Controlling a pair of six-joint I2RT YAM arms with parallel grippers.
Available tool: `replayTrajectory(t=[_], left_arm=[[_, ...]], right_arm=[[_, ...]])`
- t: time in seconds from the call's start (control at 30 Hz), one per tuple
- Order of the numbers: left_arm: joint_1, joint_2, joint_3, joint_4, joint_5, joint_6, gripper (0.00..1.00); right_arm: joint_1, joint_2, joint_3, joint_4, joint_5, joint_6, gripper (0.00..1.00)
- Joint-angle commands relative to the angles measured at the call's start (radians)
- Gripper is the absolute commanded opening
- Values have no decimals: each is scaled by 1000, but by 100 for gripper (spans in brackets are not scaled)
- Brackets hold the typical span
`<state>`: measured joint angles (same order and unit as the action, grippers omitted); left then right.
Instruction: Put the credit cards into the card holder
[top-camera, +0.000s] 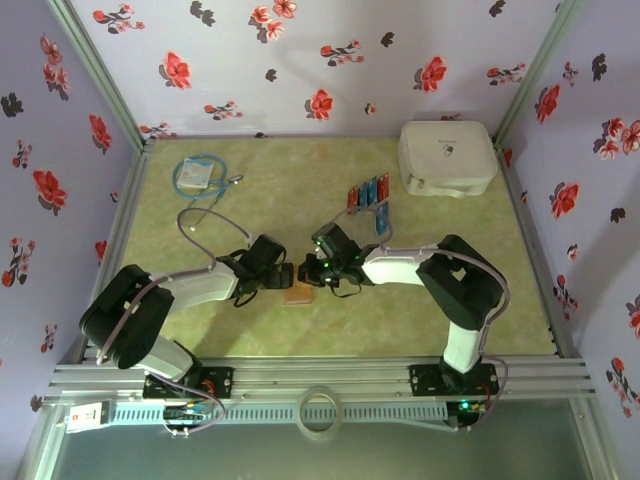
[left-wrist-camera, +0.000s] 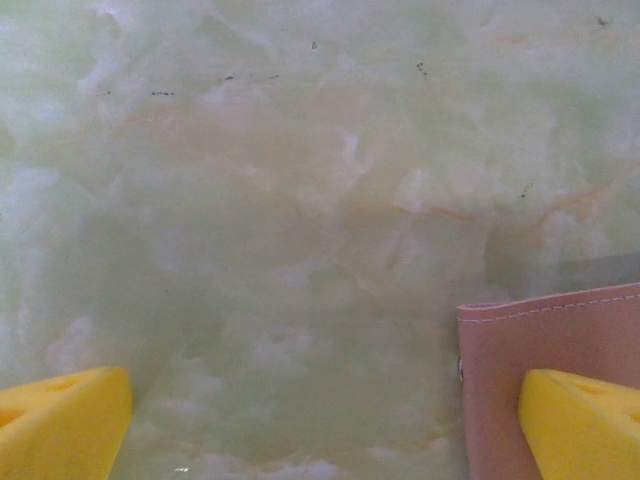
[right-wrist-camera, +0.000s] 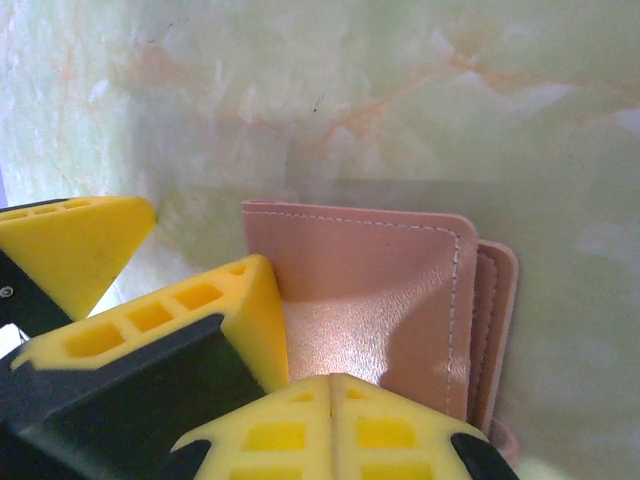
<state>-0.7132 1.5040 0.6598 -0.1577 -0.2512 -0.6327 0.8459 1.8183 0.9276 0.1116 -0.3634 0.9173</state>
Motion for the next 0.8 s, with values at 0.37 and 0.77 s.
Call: replayTrajectory(t=[0.37,0.77], left_arm=[[5,32,-33,-22,-17,-18,100],[5,32,-28,-29,-18,-16,100]], right_arm=[[-5,25,-66,54,12,10,0],[14,-11,-108,126,-1,2,0]])
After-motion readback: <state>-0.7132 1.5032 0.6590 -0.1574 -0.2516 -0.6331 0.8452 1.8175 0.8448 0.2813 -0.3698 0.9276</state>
